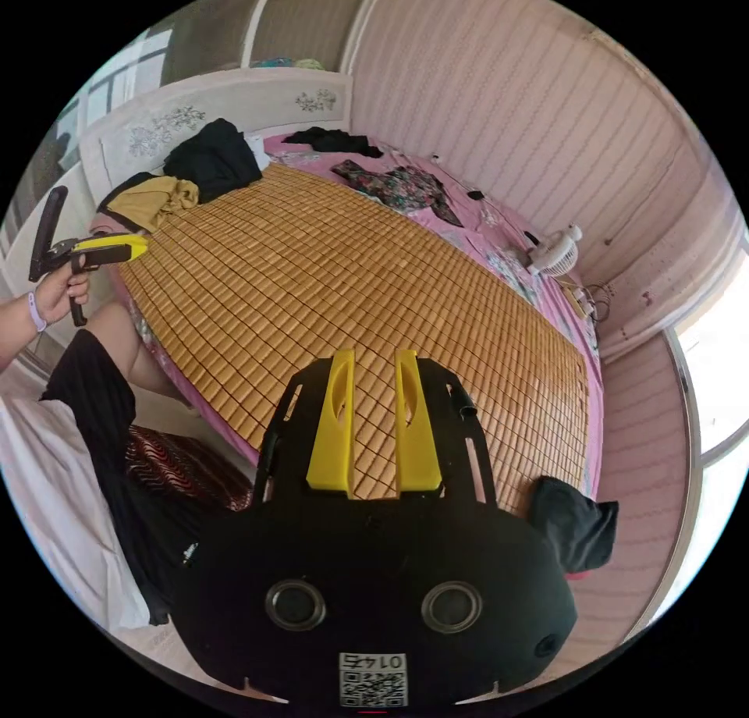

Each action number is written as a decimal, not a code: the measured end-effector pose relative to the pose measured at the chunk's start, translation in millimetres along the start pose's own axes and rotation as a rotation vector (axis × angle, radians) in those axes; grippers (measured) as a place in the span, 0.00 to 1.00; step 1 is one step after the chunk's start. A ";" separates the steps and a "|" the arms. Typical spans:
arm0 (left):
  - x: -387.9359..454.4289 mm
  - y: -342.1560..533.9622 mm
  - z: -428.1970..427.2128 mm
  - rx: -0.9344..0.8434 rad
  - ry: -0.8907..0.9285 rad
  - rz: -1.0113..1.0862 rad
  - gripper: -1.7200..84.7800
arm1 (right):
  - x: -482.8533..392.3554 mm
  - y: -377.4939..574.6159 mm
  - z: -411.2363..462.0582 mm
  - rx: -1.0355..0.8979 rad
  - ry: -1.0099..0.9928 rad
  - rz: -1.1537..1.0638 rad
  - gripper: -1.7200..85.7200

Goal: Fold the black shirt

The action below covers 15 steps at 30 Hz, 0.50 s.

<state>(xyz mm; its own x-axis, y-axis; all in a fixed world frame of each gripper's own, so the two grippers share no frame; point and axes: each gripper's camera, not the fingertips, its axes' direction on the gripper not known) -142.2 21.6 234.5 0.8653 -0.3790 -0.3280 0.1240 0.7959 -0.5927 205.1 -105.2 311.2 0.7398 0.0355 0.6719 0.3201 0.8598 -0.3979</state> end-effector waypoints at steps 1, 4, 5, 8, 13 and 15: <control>-24.1 6.7 -29.6 0.044 -0.034 -0.055 0.08 | -15.1 -12.4 4.4 0.006 -0.027 -0.035 0.11; -83.9 34.9 -98.0 0.138 -0.157 -0.193 0.08 | -90.8 -68.1 28.0 0.012 -0.141 -0.207 0.11; -106.5 49.3 -121.4 0.160 -0.213 -0.250 0.08 | -119.7 -87.1 38.3 0.007 -0.200 -0.270 0.11; -159.0 87.3 -167.6 0.203 -0.303 -0.401 0.08 | -183.0 -127.6 67.3 -0.037 -0.371 -0.382 0.11; -212.0 117.9 -208.5 0.291 -0.382 -0.537 0.09 | -260.6 -184.5 113.3 -0.039 -0.486 -0.437 0.11; -225.1 110.6 -213.6 0.297 -0.412 -0.520 0.09 | -294.7 -214.4 138.2 -0.048 -0.508 -0.462 0.11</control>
<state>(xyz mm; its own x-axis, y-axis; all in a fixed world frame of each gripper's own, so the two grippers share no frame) -427.0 94.1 85.7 0.7638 -0.5814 0.2803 0.6453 0.6776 -0.3529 -163.3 -229.6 284.8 0.1554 -0.0850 0.9842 0.5708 0.8208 -0.0192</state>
